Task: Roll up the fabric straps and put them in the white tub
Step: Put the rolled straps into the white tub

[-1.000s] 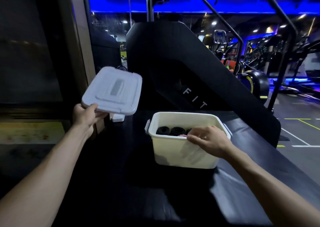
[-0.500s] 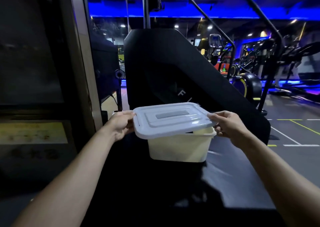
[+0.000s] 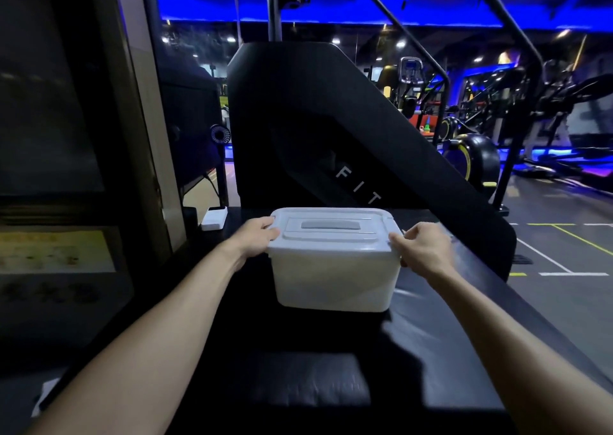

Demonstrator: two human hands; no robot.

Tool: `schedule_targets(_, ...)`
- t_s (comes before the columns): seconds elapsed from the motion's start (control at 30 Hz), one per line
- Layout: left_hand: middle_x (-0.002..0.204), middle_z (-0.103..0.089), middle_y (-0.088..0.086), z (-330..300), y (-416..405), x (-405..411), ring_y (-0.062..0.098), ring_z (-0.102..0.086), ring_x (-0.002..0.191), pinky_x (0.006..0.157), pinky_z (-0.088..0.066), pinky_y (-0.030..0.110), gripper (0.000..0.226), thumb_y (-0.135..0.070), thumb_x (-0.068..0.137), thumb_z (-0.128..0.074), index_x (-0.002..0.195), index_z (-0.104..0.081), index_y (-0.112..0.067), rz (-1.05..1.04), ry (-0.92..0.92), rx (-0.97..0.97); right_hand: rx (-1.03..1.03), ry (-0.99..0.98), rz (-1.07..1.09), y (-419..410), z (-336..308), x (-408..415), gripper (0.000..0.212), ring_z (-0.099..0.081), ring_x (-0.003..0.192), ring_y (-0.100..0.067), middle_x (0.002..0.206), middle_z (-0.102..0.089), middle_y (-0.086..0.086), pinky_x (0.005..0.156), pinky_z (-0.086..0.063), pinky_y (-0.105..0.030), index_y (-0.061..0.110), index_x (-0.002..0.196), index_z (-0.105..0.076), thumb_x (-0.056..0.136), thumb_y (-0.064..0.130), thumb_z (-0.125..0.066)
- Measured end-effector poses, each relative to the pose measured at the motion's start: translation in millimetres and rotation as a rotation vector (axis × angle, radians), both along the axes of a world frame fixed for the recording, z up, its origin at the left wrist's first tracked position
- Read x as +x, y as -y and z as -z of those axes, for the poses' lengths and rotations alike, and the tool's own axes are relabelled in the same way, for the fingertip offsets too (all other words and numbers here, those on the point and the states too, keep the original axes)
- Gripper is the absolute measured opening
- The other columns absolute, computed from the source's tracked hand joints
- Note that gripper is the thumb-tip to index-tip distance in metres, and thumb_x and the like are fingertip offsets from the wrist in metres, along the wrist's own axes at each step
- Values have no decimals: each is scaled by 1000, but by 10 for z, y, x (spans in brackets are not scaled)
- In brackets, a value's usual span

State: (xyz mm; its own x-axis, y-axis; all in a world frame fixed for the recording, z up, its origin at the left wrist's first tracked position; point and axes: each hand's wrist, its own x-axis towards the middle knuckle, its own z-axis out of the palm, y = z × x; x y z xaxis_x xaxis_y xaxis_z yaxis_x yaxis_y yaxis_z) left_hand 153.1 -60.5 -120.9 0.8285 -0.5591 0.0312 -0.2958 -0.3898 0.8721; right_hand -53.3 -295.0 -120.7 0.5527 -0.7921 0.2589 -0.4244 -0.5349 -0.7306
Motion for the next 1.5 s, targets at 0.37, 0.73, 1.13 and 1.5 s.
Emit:
schedule_targets(0.37,153,-51,-3,111,72,54,21,-46,140,110,-34,28,50,-34,105,-46,156,-41,-30,-41,181,160,-126,-196,-12,74,-48,-105,40,-69,65,-26,59,-69,0,71,-59,-40,14,62,-66,62,53,-59)
schedule_targets(0.73,162,-36,6,25,151,149,28,-38,145,117,-31,36,45,-31,99,-52,143,-54,-23,-1,91,171,233,-248,-183,251,-242,-56,32,-60,64,-24,79,-64,-9,62,-58,-36,6,84,-63,88,37,-71)
schedule_targets(1.13,147,-58,3,220,110,93,21,-56,134,116,-42,42,71,-31,90,-77,153,-45,-20,-185,74,-114,56,-127,-80,340,-83,54,85,-63,118,-30,126,-68,-10,103,-49,-45,25,145,-49,70,41,-87)
schedule_targets(1.5,163,-34,-9,291,-16,-571,18,-23,154,125,-15,41,63,-70,98,-40,150,-47,-37,111,722,377,-388,-215,-304,-127,280,-147,59,-39,141,-33,143,-49,-8,112,-37,-47,22,118,-61,97,67,-29)
